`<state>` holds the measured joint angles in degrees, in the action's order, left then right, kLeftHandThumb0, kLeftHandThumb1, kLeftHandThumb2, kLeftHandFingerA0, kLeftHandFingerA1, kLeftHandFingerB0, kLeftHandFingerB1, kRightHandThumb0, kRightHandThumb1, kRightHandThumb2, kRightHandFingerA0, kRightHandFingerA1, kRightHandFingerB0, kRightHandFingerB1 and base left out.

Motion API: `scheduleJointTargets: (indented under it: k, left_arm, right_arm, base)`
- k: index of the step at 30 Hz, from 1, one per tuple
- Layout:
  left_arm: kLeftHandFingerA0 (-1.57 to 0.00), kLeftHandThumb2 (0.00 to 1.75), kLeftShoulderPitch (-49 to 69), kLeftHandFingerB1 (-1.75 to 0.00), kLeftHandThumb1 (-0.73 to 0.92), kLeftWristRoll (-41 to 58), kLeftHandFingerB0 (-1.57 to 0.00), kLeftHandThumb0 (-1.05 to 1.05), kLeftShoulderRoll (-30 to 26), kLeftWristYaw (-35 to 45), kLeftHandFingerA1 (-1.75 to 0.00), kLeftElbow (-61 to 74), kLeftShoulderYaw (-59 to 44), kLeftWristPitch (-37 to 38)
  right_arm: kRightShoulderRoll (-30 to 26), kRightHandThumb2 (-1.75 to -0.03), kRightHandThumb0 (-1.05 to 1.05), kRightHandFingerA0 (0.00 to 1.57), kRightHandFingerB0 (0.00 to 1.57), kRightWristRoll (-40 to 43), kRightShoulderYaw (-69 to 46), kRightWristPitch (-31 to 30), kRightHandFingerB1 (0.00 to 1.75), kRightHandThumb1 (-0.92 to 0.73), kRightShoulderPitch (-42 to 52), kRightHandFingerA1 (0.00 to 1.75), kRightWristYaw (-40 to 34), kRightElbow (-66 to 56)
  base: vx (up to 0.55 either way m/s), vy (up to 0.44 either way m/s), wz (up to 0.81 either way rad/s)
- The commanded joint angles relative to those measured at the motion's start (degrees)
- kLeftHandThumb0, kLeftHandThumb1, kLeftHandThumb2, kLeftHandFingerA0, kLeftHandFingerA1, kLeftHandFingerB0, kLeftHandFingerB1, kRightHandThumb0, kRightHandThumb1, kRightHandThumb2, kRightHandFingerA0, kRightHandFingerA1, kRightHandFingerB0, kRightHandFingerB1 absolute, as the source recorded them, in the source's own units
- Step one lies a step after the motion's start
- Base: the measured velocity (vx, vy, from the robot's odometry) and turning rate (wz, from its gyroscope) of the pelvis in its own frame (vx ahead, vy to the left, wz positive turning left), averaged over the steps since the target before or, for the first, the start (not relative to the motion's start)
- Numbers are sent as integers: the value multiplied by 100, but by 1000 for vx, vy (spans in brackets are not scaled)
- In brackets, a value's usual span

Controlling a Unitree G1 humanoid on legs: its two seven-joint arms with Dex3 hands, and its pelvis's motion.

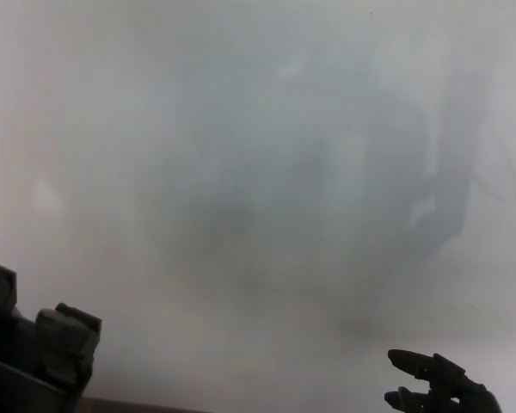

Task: A magnetic marker holder is on the left hand side of the white board, the robot put the index and middle finger into the opening of the container and pull off the magnetic holder and hand it to a human on the left hand side.

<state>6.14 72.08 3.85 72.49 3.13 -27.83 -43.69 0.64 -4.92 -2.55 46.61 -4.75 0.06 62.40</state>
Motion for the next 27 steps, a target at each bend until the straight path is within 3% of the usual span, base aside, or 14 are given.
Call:
scheduleJointTargets:
  k: [1,4,6,8,9,10,11,14,16,17,18,22,23,27]
  left_arm:
    - [-50,89,-291,-38,40,-711,-33,-105,-540,689,-40,-1324,352,456]
    - [-46,85,-436,-39,43,-1286,-43,-105,-881,526,-40,-2369,590,634]
    - [-29,83,-490,-44,43,-1908,-31,-78,-1160,149,-45,-3036,863,980]
    - [-29,83,-539,-44,43,-2060,-31,-78,-1246,73,-45,-3306,969,1132]
    - [-25,56,-557,-33,48,-2227,-33,-67,-1274,-150,-36,-3464,1025,1281]
    - [-25,56,-576,-33,48,-2353,-33,-67,-1297,-313,-36,-3595,1069,1399]
    - [-14,76,-618,-41,43,-2798,-21,-69,-1340,-754,-42,-3887,1214,1939]
    - [-14,76,-673,-41,43,-2930,-21,-69,-1373,-833,-42,-4076,1296,2198]
    - [-31,58,-528,-30,57,-4229,-24,-68,-1390,-2038,-34,-4010,1731,3752]
    - [-23,80,-524,-39,45,-4598,-18,-77,-1420,-2388,-43,-4076,1893,4119]
    - [-23,80,-547,-39,45,-4877,-18,-77,-1459,-2661,-43,-4192,2046,4388]
    - [-23,77,-565,-38,44,-5077,-19,-75,-1501,-2952,-42,-4296,2217,4523]
    - [-23,56,-576,-29,53,-5281,-26,-60,-1519,-3194,-35,-4488,2373,4671]
    - [-21,56,-662,-29,52,-5692,-25,-64,-1556,-3690,-36,-4955,2747,5066]
  right_arm:
    - [-76,-63,-59,79,64,4,-6,-59,44,-75,29,49,-65,-15]
    - [-84,-63,-59,79,64,-25,9,-48,44,-76,28,48,-65,-9]
    - [-82,-63,-58,79,64,-27,8,-25,45,-75,35,48,-66,-13]
    - [-82,-63,-58,79,64,-34,8,-17,45,-75,36,48,-75,-13]
    - [-77,-63,-59,79,64,-16,-1,-13,45,-74,34,49,-55,-8]
    - [-73,-63,-59,79,64,-2,-7,-11,45,-74,33,49,-40,-5]
    - [-82,-63,-60,78,64,-22,2,-15,44,-75,32,48,-55,-4]
    - [-87,-63,-60,78,64,-37,8,-17,44,-75,33,48,-68,-5]
    - [-66,-63,-58,78,65,8,-9,1,45,-74,45,49,-23,-20]
    - [-61,-63,-59,79,64,14,-11,2,45,-74,43,49,-17,-26]
    - [-56,-63,-59,79,64,16,-12,1,45,-74,40,49,-15,-31]
    - [-43,-63,-59,79,65,47,-29,-15,45,-74,40,49,15,-34]
    - [-49,-63,-58,79,64,18,-16,-20,45,-75,32,49,-16,-34]
    - [-76,-63,-58,79,64,-42,3,-27,45,-75,-5,49,-87,-33]
  base:
    - [0,0,0]
    - [0,0,0]
    - [0,0,0]
    - [0,0,0]
    - [0,0,0]
    - [0,0,0]
    - [0,0,0]
    - [0,0,0]
    - [0,0,0]
    - [0,0,0]
    - [0,0,0]
    - [0,0,0]
    - [0,0,0]
    - [0,0,0]
